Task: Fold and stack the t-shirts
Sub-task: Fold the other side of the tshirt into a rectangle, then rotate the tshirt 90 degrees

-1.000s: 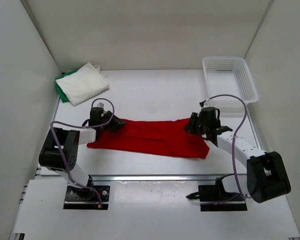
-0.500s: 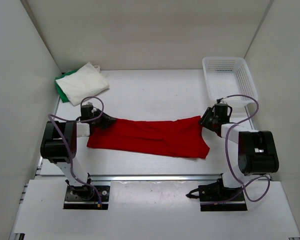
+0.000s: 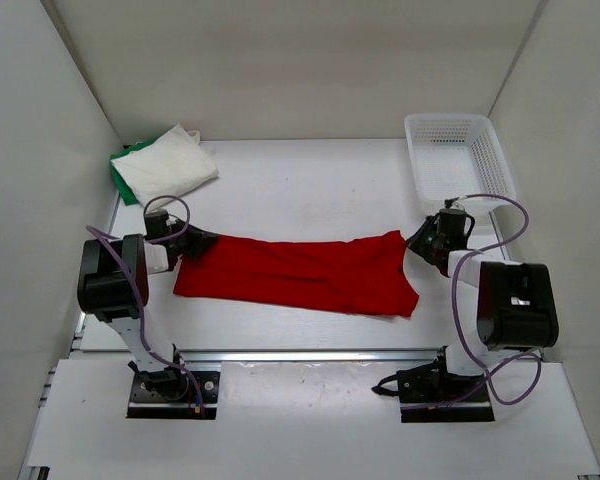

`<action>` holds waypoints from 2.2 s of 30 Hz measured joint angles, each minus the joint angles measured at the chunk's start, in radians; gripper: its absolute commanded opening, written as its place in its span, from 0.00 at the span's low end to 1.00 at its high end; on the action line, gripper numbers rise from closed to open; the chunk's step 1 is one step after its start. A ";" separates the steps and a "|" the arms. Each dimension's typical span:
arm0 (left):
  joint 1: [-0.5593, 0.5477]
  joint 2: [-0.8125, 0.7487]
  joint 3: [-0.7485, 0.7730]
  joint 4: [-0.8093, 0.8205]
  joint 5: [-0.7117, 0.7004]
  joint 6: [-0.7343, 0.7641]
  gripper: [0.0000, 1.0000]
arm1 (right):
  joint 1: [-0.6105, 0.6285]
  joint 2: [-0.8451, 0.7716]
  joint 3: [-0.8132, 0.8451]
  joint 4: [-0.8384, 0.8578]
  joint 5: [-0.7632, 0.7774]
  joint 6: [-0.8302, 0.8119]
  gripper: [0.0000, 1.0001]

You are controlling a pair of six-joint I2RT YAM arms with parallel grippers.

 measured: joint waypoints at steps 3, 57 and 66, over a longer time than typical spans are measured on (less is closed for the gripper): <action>0.015 -0.002 -0.009 0.008 -0.004 -0.008 0.29 | -0.009 -0.014 -0.006 -0.008 0.016 0.007 0.00; -0.140 -0.363 -0.058 -0.046 -0.094 0.081 0.32 | 0.192 -0.308 -0.066 -0.067 0.045 0.068 0.00; -0.006 -0.282 -0.251 -0.057 -0.088 0.031 0.29 | 0.326 -0.356 -0.280 -0.126 0.016 0.096 0.00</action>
